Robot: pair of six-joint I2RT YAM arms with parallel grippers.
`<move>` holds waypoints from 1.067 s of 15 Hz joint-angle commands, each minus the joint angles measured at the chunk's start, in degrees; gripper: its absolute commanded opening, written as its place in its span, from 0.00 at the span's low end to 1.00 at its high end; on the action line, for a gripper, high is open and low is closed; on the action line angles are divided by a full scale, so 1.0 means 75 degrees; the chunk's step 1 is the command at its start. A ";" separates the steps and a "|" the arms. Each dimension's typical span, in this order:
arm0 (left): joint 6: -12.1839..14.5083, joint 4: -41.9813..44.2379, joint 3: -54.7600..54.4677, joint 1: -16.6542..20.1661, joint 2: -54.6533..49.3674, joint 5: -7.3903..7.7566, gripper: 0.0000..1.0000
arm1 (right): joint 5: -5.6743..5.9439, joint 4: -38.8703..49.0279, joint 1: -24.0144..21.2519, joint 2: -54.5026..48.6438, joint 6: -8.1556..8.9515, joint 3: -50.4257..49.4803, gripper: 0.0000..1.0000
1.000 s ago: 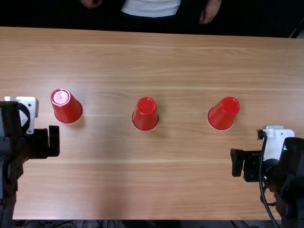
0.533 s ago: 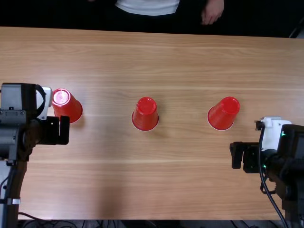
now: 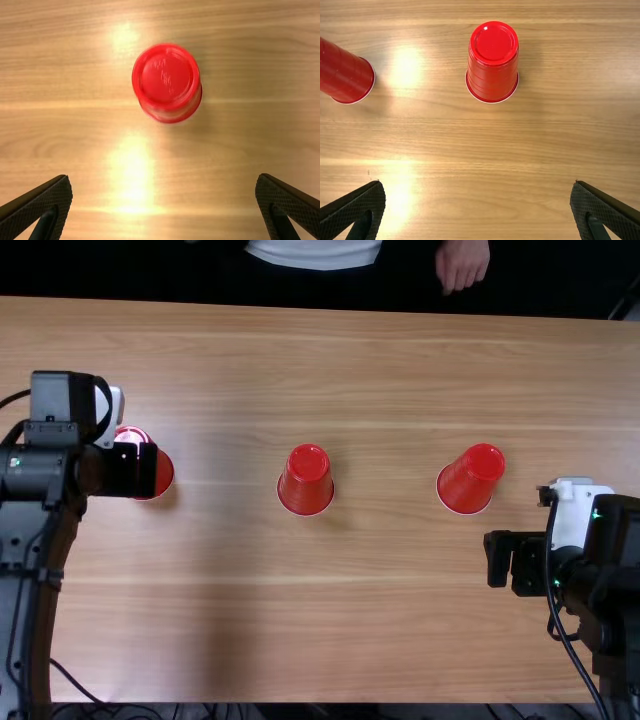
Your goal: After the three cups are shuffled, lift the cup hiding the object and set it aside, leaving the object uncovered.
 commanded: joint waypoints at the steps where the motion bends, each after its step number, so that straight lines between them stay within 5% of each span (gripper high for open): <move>1: -0.0025 0.0166 0.0468 -0.0030 0.0344 -0.0029 1.00 | 0.0002 0.0022 0.0084 0.0092 0.0065 0.0140 1.00; 4: -0.0025 0.0194 0.1112 -0.0030 0.1223 -0.0043 1.00 | 0.0002 0.0008 0.0096 0.0092 0.0459 0.0128 1.00; 16: -0.0025 -0.0101 0.2003 -0.0042 0.3227 -0.0071 1.00 | 0.0002 0.0022 0.0119 0.0104 0.0515 -0.0141 1.00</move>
